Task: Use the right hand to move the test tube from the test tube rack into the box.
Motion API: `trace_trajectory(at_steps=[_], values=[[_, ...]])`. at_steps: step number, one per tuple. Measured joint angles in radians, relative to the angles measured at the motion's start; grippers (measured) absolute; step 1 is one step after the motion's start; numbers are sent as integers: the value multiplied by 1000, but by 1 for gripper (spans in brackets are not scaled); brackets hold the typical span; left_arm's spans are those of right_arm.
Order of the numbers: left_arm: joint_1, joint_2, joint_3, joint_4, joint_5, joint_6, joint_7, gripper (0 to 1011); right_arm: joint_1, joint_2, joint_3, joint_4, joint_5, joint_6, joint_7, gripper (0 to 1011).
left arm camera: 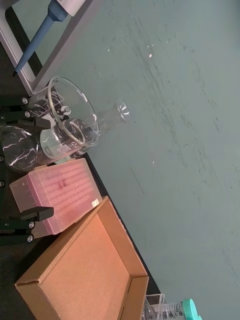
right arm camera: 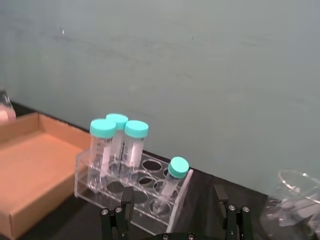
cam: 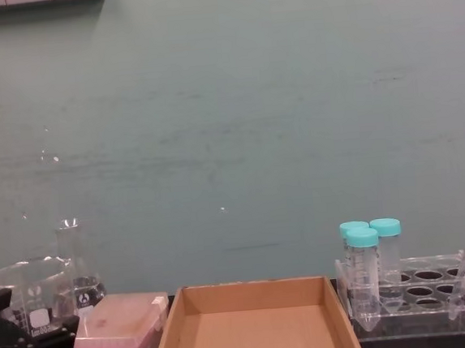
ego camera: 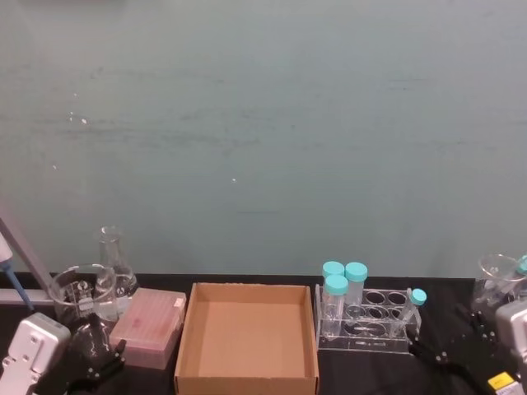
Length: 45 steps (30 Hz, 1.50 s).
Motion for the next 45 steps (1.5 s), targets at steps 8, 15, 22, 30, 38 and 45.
trace_trajectory(at_steps=[8,15,22,30,38,45], values=[[0,0,0,0,0,0,0,1000,42,-64,44,69,92,33,61,1000],[0,0,0,0,0,0,0,1000,97,-108,55,139,98,37,85,1000],[0,0,0,0,0,0,0,1000,148,-143,53,206,80,39,104,1000],[0,0,0,0,0,0,0,1000,181,-172,55,259,66,54,123,1000],[0,0,0,0,0,0,0,1000,190,-182,58,273,59,62,132,1000],[0,0,0,0,0,0,0,1000,188,-180,58,271,60,61,131,952]])
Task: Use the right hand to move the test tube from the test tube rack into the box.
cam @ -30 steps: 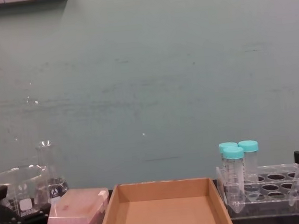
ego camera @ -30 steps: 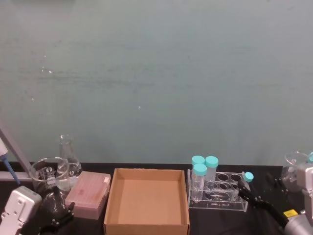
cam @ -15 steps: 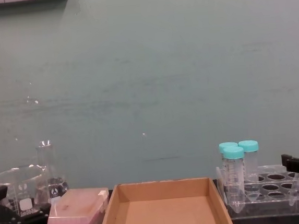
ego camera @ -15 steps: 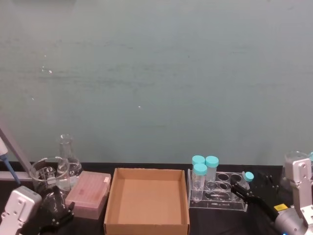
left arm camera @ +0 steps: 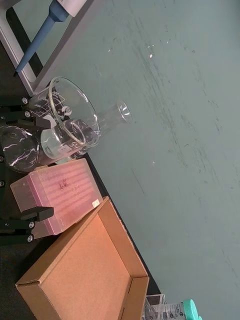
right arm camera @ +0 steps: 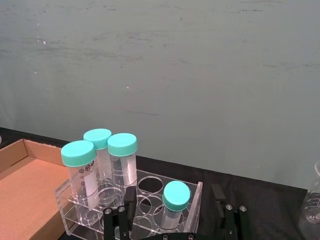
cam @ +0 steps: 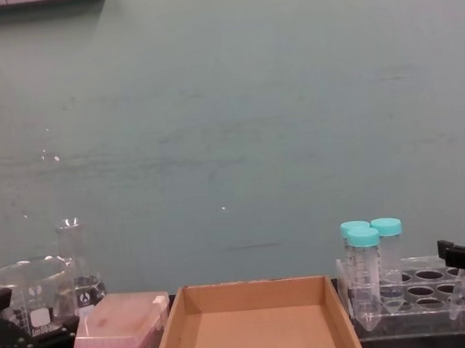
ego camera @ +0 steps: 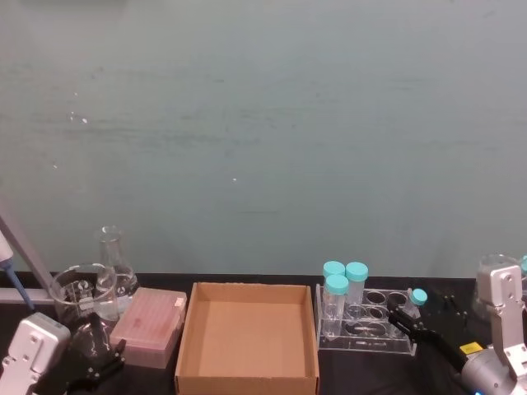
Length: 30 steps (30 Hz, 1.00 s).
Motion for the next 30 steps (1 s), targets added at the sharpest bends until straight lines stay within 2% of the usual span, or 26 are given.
trace_trajectory(at_steps=[7,23,30], values=[[0,0,0,0,0,0,0,1000,-1,1,-1,-2,1,-1,0,788],[0,0,0,0,0,0,0,1000,-3,2,-1,-4,2,-2,-2,266],[0,0,0,0,0,0,0,1000,-3,2,-1,-4,2,-2,-3,253]])
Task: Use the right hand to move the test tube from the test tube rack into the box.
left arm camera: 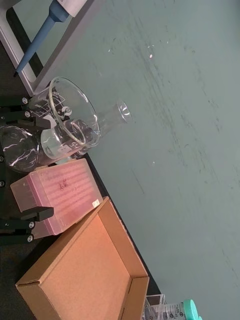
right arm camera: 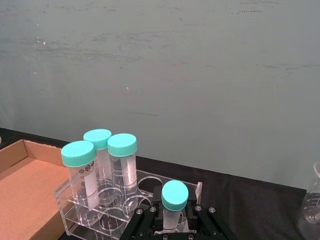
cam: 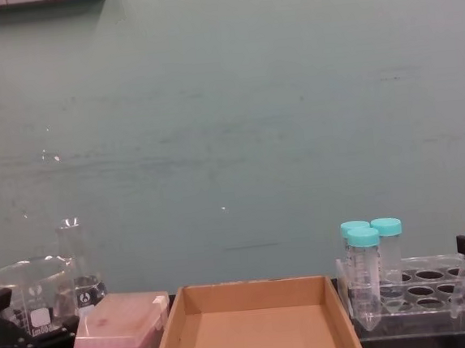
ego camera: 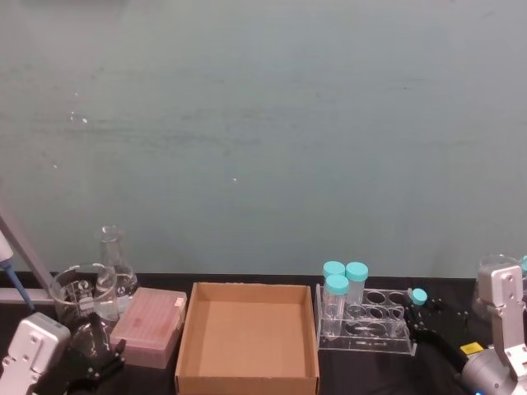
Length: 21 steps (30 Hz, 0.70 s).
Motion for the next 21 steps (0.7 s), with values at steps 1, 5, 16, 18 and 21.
trace_trajectory(at_steps=[1,5,16,18,21], values=[[0,0,0,0,0,0,0,1000,0,0,0,0,0,0,0,253],[0,0,0,0,0,0,0,1000,0,0,0,0,0,0,0,253],[0,0,0,0,0,0,0,1000,-23,0,43,-81,-9,2,16,253],[0,0,0,0,0,0,0,1000,-34,4,59,-119,0,8,24,253],[0,0,0,0,0,0,0,1000,-44,8,73,-158,9,11,34,253]])
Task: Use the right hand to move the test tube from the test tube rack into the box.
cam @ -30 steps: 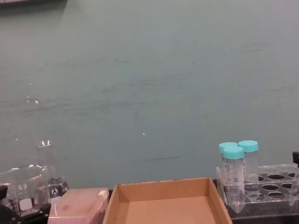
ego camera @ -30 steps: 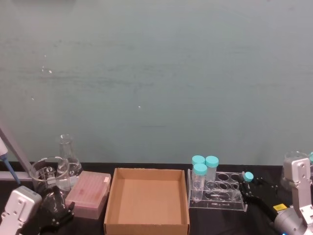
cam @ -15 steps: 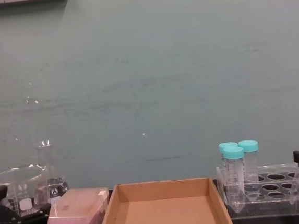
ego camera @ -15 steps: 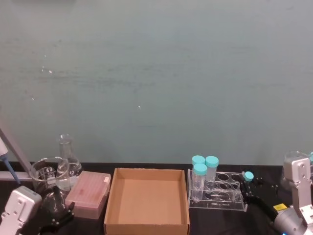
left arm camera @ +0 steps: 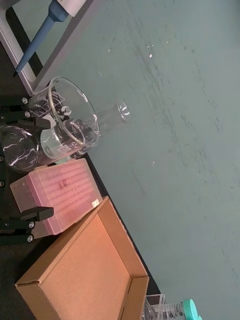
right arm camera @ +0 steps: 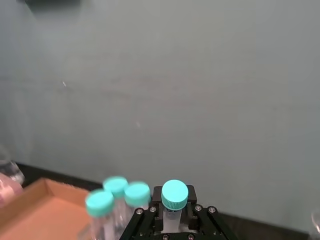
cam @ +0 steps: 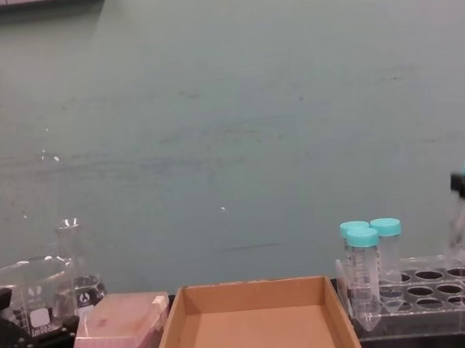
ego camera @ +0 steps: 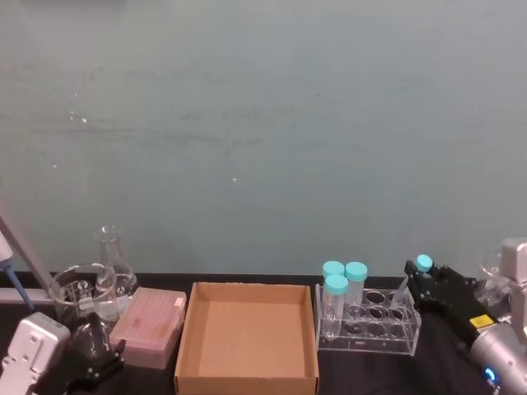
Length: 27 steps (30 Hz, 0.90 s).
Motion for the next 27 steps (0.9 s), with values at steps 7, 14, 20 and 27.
trace_trajectory(at_steps=[7,14,20,27], values=[[0,0,0,0,0,0,0,1000,18,-5,13,-72,18,16,61,253],[0,0,0,0,0,0,0,1000,100,-47,-26,-78,0,23,133,253],[0,0,0,0,0,0,0,1000,177,-109,-83,-52,-30,33,183,253],[0,0,0,0,0,0,0,1000,222,-168,-143,-14,-46,79,206,253]])
